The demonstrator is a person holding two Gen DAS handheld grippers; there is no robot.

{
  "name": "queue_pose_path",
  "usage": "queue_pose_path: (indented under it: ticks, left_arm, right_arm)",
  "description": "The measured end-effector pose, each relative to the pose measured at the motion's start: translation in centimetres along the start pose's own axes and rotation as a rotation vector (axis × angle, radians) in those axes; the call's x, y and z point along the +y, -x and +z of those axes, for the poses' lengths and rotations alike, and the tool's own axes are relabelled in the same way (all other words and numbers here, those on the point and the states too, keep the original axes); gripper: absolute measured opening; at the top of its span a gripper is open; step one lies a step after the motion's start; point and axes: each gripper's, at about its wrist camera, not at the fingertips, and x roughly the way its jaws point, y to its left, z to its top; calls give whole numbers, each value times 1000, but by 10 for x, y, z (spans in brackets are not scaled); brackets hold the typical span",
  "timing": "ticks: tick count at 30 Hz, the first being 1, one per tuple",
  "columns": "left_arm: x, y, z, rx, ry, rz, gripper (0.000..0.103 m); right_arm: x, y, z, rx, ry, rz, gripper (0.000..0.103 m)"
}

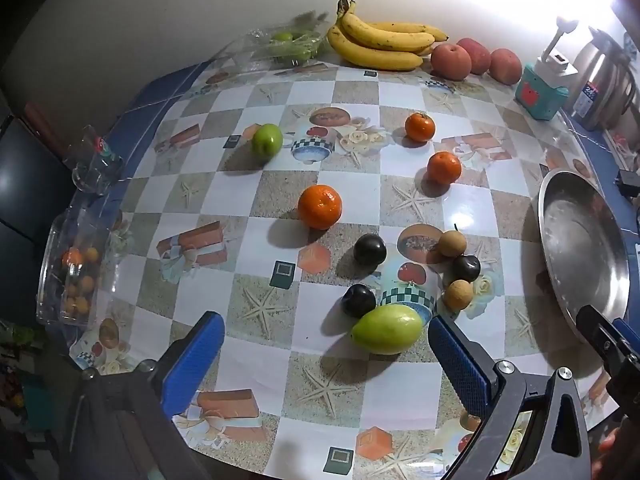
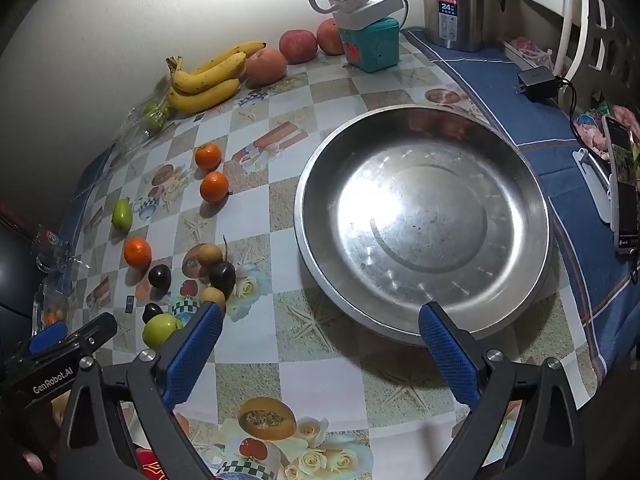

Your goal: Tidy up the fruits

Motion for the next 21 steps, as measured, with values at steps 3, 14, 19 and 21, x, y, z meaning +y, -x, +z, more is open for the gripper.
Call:
queue_pose_path:
  ticks: [3,14,19,21]
  left_arm:
    - [0,1,0,-1,1,-6,103]
    - [2,1,1,6,13,-14,103]
    - [3,1,1,7,16,-15,103]
    - [3,0,1,9,18,-16,103]
  right_arm:
    - [-2,1,0,0,-5,1,99]
    - [-3,0,0,7,-14,5,99]
    - [-3,-1,-1,11,-19,6,99]
    - [-3,-1,-1,11,-21,6,99]
